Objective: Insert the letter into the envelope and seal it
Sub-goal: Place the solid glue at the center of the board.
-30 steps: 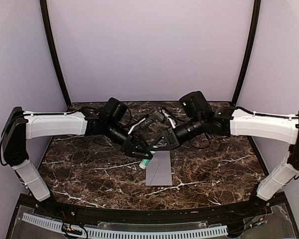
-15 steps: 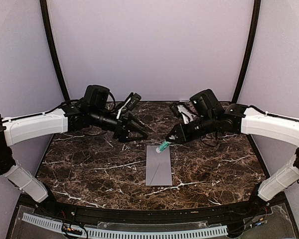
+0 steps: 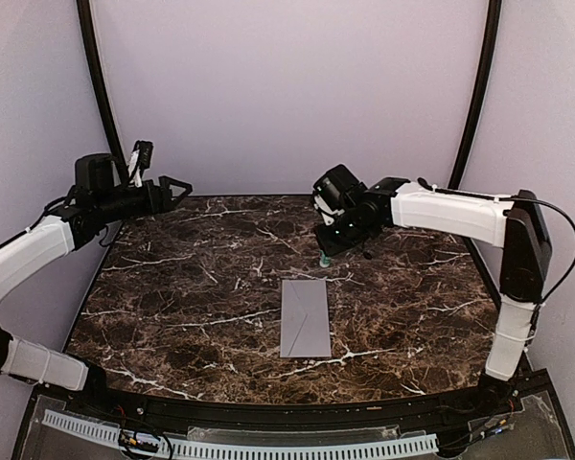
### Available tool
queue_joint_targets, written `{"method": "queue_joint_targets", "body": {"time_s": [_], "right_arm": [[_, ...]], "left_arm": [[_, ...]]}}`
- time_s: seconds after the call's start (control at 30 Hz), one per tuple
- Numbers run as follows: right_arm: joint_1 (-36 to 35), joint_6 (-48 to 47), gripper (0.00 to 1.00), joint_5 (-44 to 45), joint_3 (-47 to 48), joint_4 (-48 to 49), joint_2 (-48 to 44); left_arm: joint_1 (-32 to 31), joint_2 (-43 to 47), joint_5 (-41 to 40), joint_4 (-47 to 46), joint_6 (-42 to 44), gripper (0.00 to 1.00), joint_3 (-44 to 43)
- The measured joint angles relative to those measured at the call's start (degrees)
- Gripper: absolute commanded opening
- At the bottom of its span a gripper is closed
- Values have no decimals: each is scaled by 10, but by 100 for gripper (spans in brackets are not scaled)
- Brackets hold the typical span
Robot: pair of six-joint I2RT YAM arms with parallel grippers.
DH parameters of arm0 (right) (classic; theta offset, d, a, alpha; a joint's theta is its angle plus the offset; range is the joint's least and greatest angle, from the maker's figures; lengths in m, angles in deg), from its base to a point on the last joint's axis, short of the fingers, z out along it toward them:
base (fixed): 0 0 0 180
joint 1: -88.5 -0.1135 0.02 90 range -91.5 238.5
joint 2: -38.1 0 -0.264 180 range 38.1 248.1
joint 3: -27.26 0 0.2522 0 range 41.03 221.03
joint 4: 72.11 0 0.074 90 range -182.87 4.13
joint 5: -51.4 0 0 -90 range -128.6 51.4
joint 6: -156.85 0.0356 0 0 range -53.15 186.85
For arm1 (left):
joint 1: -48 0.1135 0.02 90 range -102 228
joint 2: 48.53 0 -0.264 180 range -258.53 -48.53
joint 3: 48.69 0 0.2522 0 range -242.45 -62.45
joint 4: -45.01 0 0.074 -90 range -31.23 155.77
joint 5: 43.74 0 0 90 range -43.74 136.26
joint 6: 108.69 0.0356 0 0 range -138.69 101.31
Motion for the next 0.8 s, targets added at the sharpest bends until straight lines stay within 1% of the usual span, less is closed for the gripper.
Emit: {"method": "queue_joint_targets", "body": {"time_s": [0.1,0.17,0.27,0.37,0.67,0.8], "right_arm": [[7,-15,0,22,42,-17,56],[11,-25,0,34,71,-29,89],[15,-36,0,43,105,-41,120],[20,-42,3,46,127,-55,136],[40,-45,7,27,137,-64,149],[44,-44,14,19,136,-64,150]], "left_arm": [[58,17,-33,0,-19,84,17],[72,21,-50,1,-21,84,24],[75,25,-68,3,-20,84,31],[75,27,-77,3,-17,84,36],[75,27,-75,0,-17,84,37],[75,24,-69,-1,-19,84,39]]}}
